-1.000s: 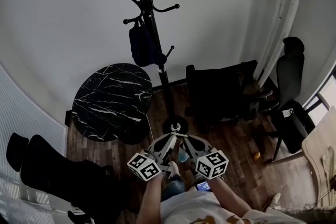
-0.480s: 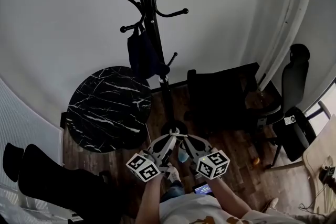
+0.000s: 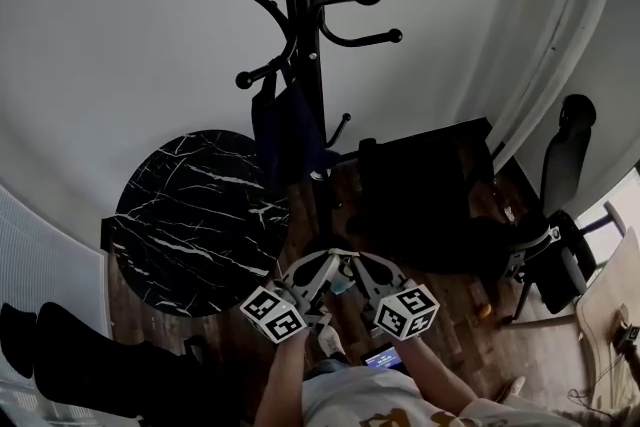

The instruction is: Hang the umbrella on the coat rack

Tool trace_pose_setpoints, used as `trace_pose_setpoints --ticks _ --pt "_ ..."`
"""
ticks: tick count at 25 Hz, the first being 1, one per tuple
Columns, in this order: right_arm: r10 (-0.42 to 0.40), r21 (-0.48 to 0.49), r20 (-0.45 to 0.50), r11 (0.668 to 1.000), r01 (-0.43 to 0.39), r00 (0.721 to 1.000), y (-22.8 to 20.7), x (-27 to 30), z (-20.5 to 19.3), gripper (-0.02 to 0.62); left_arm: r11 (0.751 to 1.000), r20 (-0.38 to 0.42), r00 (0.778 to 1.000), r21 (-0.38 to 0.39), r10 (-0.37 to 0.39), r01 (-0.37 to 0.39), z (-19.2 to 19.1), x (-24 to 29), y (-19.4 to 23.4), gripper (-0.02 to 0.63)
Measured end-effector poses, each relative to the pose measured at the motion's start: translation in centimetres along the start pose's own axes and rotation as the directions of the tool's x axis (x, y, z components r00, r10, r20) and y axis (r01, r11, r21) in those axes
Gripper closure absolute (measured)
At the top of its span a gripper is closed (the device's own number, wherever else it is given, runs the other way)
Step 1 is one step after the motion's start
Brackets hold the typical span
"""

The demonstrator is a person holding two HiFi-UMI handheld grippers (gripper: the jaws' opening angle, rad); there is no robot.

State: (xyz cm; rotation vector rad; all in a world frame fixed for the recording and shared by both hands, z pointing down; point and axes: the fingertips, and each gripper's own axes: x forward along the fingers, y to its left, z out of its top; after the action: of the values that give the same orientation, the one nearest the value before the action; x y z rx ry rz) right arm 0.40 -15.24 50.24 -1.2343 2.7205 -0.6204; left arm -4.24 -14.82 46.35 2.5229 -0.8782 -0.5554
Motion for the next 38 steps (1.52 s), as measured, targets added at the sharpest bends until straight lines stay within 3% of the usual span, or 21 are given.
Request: trace_pose_setpoints --ticks 10,25,38 --pt "-0.081 -0.014 0.034 0.997 0.082 0.996 -1.2 5.0 1.3 0.583 0.997 -0.014 0.997 -0.015 -0.082 0.082 2.7 2.0 4.7 0.588" --pt "-0.123 -0.012 0.089 0.992 0.124 0.988 -3.2 5.5 3.6 0.583 0.985 -0.009 0.985 -0.003 -0.174 0.174 3.6 5.0 4.9 0.588" --pt "-0.106 -0.013 0.082 0.994 0.107 0.991 -4.6 7.2 3.8 0.583 0.991 -0.035 0.991 0.029 -0.129 0.13 3.6 5.8 7.0 0.587"
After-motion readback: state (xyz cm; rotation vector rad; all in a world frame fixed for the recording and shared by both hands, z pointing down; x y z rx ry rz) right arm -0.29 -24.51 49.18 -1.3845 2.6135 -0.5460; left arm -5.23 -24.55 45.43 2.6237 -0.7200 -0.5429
